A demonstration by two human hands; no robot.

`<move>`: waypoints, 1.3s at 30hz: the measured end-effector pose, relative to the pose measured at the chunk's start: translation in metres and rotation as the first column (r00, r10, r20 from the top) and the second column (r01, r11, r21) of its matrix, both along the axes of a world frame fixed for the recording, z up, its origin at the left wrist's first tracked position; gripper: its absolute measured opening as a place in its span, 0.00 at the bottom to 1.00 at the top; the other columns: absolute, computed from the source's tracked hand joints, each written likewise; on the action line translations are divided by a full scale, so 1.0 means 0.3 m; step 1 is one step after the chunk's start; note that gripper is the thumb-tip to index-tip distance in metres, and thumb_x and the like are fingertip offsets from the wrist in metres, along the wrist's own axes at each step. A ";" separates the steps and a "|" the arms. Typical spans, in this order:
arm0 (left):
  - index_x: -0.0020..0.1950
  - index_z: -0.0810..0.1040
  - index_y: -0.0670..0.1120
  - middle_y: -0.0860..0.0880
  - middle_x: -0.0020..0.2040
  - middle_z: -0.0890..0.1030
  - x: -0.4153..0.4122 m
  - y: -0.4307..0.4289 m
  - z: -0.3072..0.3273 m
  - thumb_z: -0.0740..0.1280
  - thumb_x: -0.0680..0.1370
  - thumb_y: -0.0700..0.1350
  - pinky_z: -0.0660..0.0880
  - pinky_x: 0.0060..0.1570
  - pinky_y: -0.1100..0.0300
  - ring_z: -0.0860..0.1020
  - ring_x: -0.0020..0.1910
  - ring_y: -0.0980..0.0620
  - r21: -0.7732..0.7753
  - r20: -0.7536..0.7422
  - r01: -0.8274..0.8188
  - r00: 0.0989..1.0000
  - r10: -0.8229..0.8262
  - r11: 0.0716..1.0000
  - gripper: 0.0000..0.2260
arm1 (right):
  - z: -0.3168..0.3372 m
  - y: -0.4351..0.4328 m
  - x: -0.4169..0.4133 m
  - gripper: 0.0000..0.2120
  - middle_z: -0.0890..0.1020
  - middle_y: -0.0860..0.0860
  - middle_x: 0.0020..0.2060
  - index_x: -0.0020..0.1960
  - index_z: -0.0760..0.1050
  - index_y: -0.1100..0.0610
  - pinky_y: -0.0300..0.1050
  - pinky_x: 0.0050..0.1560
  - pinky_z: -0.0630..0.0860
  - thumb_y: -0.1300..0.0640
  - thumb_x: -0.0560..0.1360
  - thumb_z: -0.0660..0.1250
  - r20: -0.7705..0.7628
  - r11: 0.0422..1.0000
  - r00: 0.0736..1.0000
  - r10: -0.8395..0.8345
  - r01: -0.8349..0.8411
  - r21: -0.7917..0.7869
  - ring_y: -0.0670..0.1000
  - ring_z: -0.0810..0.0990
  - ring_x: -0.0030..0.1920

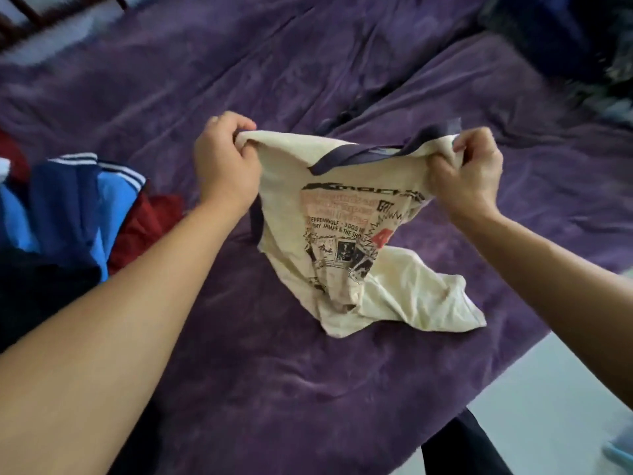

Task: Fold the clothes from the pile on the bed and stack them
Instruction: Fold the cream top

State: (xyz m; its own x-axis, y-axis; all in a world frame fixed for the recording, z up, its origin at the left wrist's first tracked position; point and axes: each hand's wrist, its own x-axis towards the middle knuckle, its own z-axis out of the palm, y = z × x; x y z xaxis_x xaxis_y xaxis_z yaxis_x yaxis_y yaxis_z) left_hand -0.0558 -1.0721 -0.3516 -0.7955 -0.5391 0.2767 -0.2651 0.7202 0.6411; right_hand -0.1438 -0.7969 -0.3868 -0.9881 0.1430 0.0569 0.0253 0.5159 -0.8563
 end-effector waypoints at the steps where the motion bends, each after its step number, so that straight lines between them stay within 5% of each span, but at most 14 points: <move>1: 0.50 0.80 0.41 0.42 0.49 0.80 -0.067 0.058 -0.007 0.60 0.71 0.34 0.67 0.48 0.65 0.77 0.48 0.46 -0.004 0.006 0.029 1.000 -0.029 1.000 0.12 | -0.023 0.068 -0.048 0.10 0.71 0.39 0.34 0.44 0.68 0.46 0.39 0.40 0.70 0.55 0.65 0.65 0.022 0.998 0.998 -0.054 0.053 0.016 0.39 0.70 0.35; 3: 0.48 0.81 0.41 0.43 0.49 0.80 -0.195 0.182 -0.034 0.61 0.72 0.34 0.68 0.48 0.65 0.77 0.48 0.47 -0.004 0.027 0.077 0.997 -0.077 0.997 0.11 | -0.076 0.207 -0.144 0.17 0.75 0.40 0.40 0.55 0.71 0.47 0.41 0.46 0.74 0.54 0.66 0.66 0.088 0.991 0.987 -0.132 0.131 0.016 0.43 0.75 0.42; 7: 0.47 0.81 0.42 0.43 0.48 0.80 -0.454 0.467 -0.106 0.62 0.73 0.35 0.70 0.48 0.60 0.77 0.47 0.47 -0.007 0.086 0.170 0.982 -0.169 0.985 0.09 | -0.184 0.510 -0.304 0.06 0.76 0.45 0.32 0.38 0.75 0.51 0.52 0.42 0.77 0.50 0.65 0.65 0.258 0.982 0.950 -0.177 0.152 0.112 0.50 0.74 0.36; 11: 0.47 0.80 0.43 0.45 0.48 0.80 -0.741 0.771 -0.158 0.61 0.73 0.36 0.72 0.49 0.56 0.77 0.47 0.47 0.046 0.123 0.233 0.964 -0.237 0.971 0.09 | -0.216 0.841 -0.449 0.18 0.78 0.56 0.40 0.39 0.75 0.57 0.46 0.41 0.67 0.41 0.67 0.65 0.282 0.948 0.942 -0.180 0.089 0.307 0.58 0.77 0.44; 17: 0.55 0.78 0.46 0.49 0.48 0.78 -1.003 1.057 -0.264 0.67 0.75 0.43 0.70 0.47 0.62 0.75 0.44 0.54 0.122 0.231 0.392 0.882 -0.411 0.912 0.09 | -0.265 1.124 -0.617 0.15 0.79 0.56 0.39 0.43 0.73 0.56 0.48 0.42 0.68 0.43 0.71 0.66 0.365 0.812 0.892 -0.267 0.004 0.584 0.62 0.79 0.46; 19: 0.57 0.78 0.45 0.48 0.50 0.77 -0.978 1.043 -0.306 0.68 0.75 0.43 0.69 0.46 0.62 0.73 0.44 0.55 0.127 0.290 0.378 0.870 -0.399 0.917 0.11 | -0.282 1.119 -0.634 0.15 0.79 0.57 0.50 0.54 0.72 0.51 0.51 0.47 0.69 0.45 0.71 0.67 0.395 0.749 0.891 -0.222 -0.103 0.654 0.61 0.76 0.53; 21: 0.56 0.78 0.44 0.45 0.51 0.77 -0.911 0.974 -0.346 0.68 0.75 0.41 0.70 0.47 0.60 0.76 0.46 0.51 0.116 0.373 0.322 0.862 -0.342 0.939 0.10 | -0.291 1.075 -0.643 0.27 0.75 0.55 0.60 0.67 0.67 0.50 0.54 0.56 0.67 0.49 0.70 0.68 0.340 0.709 0.934 -0.110 -0.167 0.685 0.59 0.70 0.62; 25: 0.56 0.78 0.44 0.43 0.52 0.77 -0.670 0.768 -0.404 0.68 0.76 0.42 0.74 0.50 0.51 0.77 0.51 0.42 0.050 0.586 0.104 0.802 -0.114 0.993 0.09 | -0.278 0.853 -0.637 0.28 0.71 0.53 0.66 0.69 0.67 0.51 0.57 0.62 0.63 0.51 0.70 0.67 0.223 0.657 0.940 0.256 -0.339 0.674 0.58 0.65 0.67; 29: 0.60 0.76 0.44 0.42 0.56 0.76 -0.330 0.634 -0.460 0.67 0.76 0.48 0.73 0.52 0.49 0.75 0.56 0.40 0.040 0.741 -0.071 0.671 0.018 0.997 0.14 | -0.304 0.538 -0.540 0.20 0.75 0.52 0.62 0.67 0.71 0.53 0.53 0.59 0.67 0.51 0.76 0.63 0.344 0.420 0.676 0.652 -0.699 0.579 0.56 0.72 0.63; 33: 0.70 0.69 0.50 0.44 0.61 0.75 -0.035 0.601 -0.526 0.70 0.73 0.54 0.72 0.58 0.47 0.72 0.61 0.40 0.057 0.876 -0.133 0.482 0.014 0.989 0.27 | -0.402 0.260 -0.425 0.22 0.71 0.52 0.68 0.69 0.68 0.53 0.52 0.61 0.67 0.57 0.76 0.62 0.420 0.232 0.467 0.778 -0.835 0.499 0.54 0.67 0.69; 36: 0.68 0.71 0.48 0.44 0.54 0.79 0.098 0.617 -0.564 0.70 0.73 0.50 0.73 0.54 0.48 0.74 0.56 0.41 0.075 0.852 -0.248 0.520 0.067 0.966 0.24 | -0.473 0.128 -0.373 0.29 0.65 0.53 0.72 0.74 0.61 0.51 0.54 0.64 0.66 0.55 0.75 0.64 0.516 0.088 0.379 0.768 -0.861 0.501 0.55 0.60 0.73; 39: 0.48 0.81 0.42 0.44 0.42 0.80 0.144 0.622 -0.562 0.70 0.72 0.40 0.71 0.45 0.53 0.76 0.45 0.42 0.143 0.709 -0.331 0.692 0.137 0.933 0.06 | -0.493 0.108 -0.355 0.19 0.78 0.54 0.59 0.65 0.72 0.50 0.50 0.52 0.70 0.55 0.74 0.64 0.560 0.042 0.395 0.728 -0.842 0.538 0.57 0.71 0.63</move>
